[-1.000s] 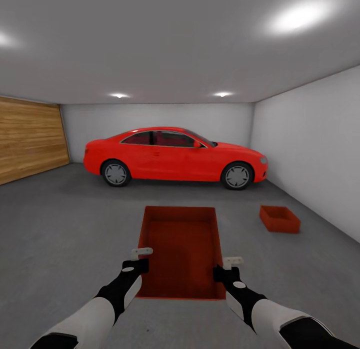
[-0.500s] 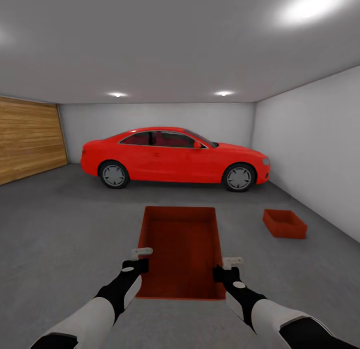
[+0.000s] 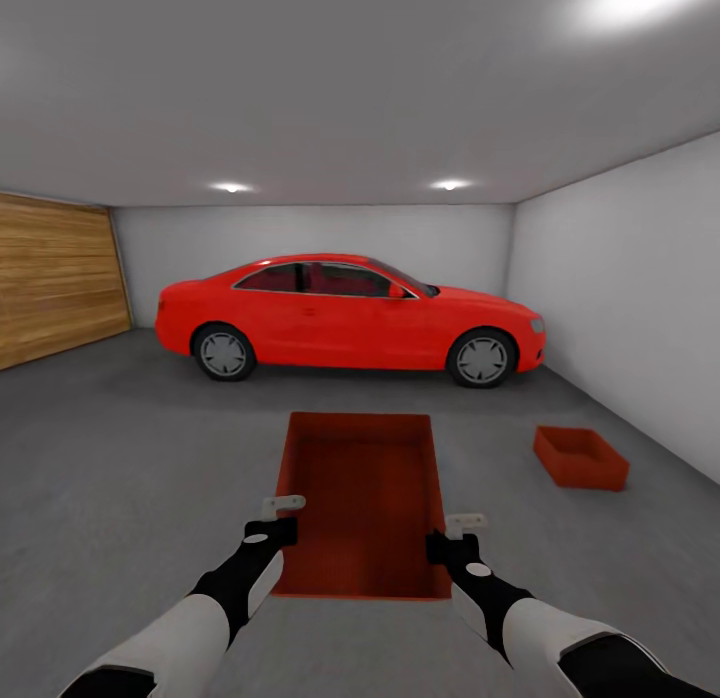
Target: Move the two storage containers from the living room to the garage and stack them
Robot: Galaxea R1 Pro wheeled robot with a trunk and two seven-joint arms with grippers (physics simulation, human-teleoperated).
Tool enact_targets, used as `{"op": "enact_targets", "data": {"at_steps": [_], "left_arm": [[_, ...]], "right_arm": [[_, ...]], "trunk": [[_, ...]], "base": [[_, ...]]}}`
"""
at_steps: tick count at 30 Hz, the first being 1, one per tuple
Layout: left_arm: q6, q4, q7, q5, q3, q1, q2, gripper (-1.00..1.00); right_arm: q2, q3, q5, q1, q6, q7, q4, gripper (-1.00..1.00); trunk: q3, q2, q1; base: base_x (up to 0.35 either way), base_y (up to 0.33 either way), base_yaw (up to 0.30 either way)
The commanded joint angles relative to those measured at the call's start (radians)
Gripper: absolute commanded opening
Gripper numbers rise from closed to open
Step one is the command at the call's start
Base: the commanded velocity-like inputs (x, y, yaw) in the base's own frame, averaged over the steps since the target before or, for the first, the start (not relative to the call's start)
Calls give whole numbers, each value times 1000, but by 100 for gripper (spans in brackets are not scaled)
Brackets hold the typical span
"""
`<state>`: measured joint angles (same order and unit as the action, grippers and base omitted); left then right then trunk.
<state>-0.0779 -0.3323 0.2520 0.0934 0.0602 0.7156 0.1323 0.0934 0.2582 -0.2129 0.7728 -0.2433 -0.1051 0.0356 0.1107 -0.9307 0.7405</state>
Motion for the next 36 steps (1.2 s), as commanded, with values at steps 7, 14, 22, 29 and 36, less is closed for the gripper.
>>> {"op": "enact_targets", "data": {"at_steps": [7, 14, 22, 29, 36], "left_arm": [[-8, -4, 21, -6, -34, 1, -31, -100], [-8, -4, 21, -6, -34, 1, -31, -100], [-8, -4, 21, -6, -34, 1, -31, -100], [-8, -4, 21, -6, -34, 1, -31, -100], [-7, -4, 21, -6, -34, 1, -31, -100]], "right_arm": [[-15, -6, -14, 0, -5, -7, 0, -100], [-17, -7, -14, 0, -5, -7, 0, -100], [-17, -7, -14, 0, -5, -7, 0, -100], [-17, -7, -14, 0, -6, -7, 0, -100], [-17, -7, -14, 0, -7, -7, 0, -100]], "trunk": [[1, -1, 1], [1, -1, 1], [1, -1, 1], [1, -1, 1], [1, -1, 1]], "base": [[322, 0, 0], [321, 0, 0], [321, 0, 0], [322, 0, 0], [322, 0, 0]]}}
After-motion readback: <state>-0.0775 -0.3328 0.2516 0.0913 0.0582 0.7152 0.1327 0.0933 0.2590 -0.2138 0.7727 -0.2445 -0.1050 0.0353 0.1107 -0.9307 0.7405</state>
